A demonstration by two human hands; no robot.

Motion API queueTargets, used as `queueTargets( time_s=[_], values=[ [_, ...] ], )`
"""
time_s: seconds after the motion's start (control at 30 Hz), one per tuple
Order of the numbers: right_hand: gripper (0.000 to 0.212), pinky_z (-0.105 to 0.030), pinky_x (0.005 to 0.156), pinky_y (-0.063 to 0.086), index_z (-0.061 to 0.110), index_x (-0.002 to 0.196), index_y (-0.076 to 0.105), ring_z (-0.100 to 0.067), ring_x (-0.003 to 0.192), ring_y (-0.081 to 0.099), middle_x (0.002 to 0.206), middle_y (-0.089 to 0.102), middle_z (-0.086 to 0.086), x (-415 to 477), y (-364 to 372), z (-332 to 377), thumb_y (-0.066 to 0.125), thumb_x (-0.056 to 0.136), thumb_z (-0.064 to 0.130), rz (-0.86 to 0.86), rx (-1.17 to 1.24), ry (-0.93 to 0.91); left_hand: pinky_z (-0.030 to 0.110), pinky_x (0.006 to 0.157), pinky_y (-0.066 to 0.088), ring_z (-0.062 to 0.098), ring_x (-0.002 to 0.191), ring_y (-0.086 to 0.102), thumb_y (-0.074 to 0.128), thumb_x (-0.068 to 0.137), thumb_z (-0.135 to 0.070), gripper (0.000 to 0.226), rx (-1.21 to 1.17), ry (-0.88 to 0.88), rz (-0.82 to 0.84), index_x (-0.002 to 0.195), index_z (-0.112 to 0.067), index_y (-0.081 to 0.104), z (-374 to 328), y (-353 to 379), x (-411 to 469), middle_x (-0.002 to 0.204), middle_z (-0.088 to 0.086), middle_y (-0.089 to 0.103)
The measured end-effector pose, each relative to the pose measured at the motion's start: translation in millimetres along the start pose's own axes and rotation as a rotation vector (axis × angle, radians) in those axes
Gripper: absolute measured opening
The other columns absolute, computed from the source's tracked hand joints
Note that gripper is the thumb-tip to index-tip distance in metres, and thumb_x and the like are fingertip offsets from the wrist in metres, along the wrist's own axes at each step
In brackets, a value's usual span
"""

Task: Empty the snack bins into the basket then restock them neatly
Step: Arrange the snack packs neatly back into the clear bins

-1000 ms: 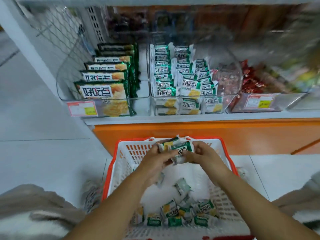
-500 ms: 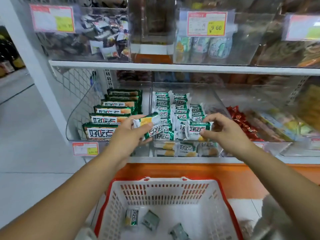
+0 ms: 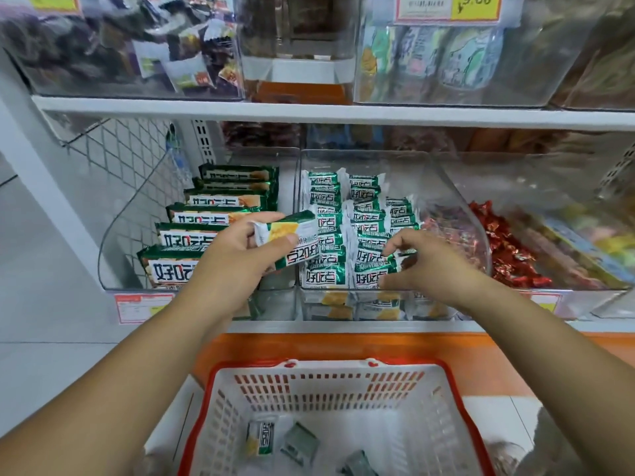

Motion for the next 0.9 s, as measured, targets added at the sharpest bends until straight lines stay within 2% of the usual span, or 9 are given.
queueTargets(
  time_s=[0.17,0.3,0.4,0.47,0.6,0.67,0.77,0.83,0.9],
  values=[
    [0.031,-0.024,0.072,0.042,0.029,0.101,0.063,-0.012,0.102,0.052,0.129,0.047,0.007,-4.4,-2.8,1.7,0.080,0.076,0.028,0.110,-0.003,0.072,0.027,0.070,0.047,0.003,0.071,0.063,0.073,0.085,-0.028,0.021,-0.007,0.021,0.046,0.102,-0.040,0.067,-3.2,12.4,-1.0,0.084,-0.013,0.074],
    [0.028,-0.028,0.086,0.048,0.036,0.109,0.063,-0.015,0.104,0.058,0.128,0.050,0.008,-19.1,-20.2,23.5,0.070,0.083,0.044,-0.063,-0.078,-0.001,0.036,0.077,0.054,0.012,0.075,0.062,0.074,0.083,-0.027,0.027,-0.013,-0.014,0.129,0.107,-0.039,0.068,-2.6,22.7,-7.6,0.086,-0.010,0.075],
    [0.034,-0.020,0.082,0.051,0.033,0.118,0.062,-0.011,0.095,0.061,0.111,0.063,0.006,-37.6,-9.8,49.1,0.066,0.085,0.039,-0.031,0.213,-0.118,0.032,0.078,0.054,0.014,0.084,0.066,0.074,0.083,-0.024,0.026,-0.031,-0.027,0.175,0.104,-0.039,0.068,-3.7,29.2,-13.7,0.092,-0.008,0.076],
    [0.037,-0.031,0.085,0.054,0.031,0.121,0.061,-0.022,0.093,0.064,0.106,0.066,0.000,-45.6,6.8,55.5,0.068,0.084,0.033,0.070,0.380,-0.127,0.029,0.078,0.055,0.012,0.088,0.070,0.075,0.082,-0.024,0.027,-0.026,-0.037,0.198,0.104,-0.038,0.069,-3.7,33.8,-17.5,0.095,-0.008,0.076],
    [0.034,-0.037,0.084,0.056,0.023,0.119,0.063,-0.031,0.096,0.065,0.107,0.068,-0.013,-47.1,14.9,50.1,0.070,0.085,0.025,0.066,0.461,-0.105,0.030,0.080,0.055,0.011,0.091,0.072,0.074,0.082,-0.026,0.034,-0.026,-0.038,0.241,0.114,-0.036,0.067,-4.8,40.4,-23.9,0.097,-0.007,0.076],
    [0.029,-0.039,0.084,0.055,0.027,0.115,0.065,-0.033,0.092,0.062,0.107,0.062,-0.019,-50.5,12.6,50.7,0.070,0.086,0.026,0.088,0.434,-0.118,0.022,0.075,0.055,0.007,0.089,0.072,0.071,0.084,-0.028,0.033,0.010,-0.027,0.267,0.115,-0.037,0.066,-8.3,42.5,-27.1,0.099,-0.011,0.075],
    [0.024,-0.038,0.080,0.055,0.038,0.107,0.069,-0.029,0.088,0.062,0.101,0.063,-0.011,-56.4,9.8,57.6,0.071,0.085,0.026,0.107,0.400,-0.168,0.016,0.077,0.054,0.000,0.090,0.070,0.073,0.083,-0.027,0.030,0.096,0.005,0.265,0.110,-0.037,0.066,-9.7,45.1,-29.2,0.109,-0.010,0.072],
    [0.037,-0.030,0.078,0.054,0.040,0.113,0.065,-0.017,0.076,0.061,0.090,0.060,-0.003,-57.3,12.4,57.9,0.075,0.078,0.033,0.116,0.450,-0.123,0.021,0.084,0.056,0.003,0.092,0.070,0.075,0.082,-0.028,0.032,0.124,0.016,0.193,0.113,-0.031,0.067,-7.0,42.5,-27.1,0.109,-0.007,0.071],
    [0.048,-0.032,0.080,0.051,0.037,0.110,0.062,-0.014,0.074,0.060,0.082,0.059,0.002,-57.0,16.9,52.9,0.079,0.067,0.049,0.132,0.447,-0.060,0.028,0.089,0.056,0.007,0.095,0.069,0.074,0.082,-0.033,0.035,0.128,0.015,0.145,0.116,-0.027,0.068,-4.9,41.0,-24.6,0.106,-0.005,0.071]
  ],
)
Point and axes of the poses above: each hand's wrist, its own x-axis towards the middle knuckle, its own y-axis out of the palm, z = x × y, the point moved 5 cm from there along x, towards the middle knuckle
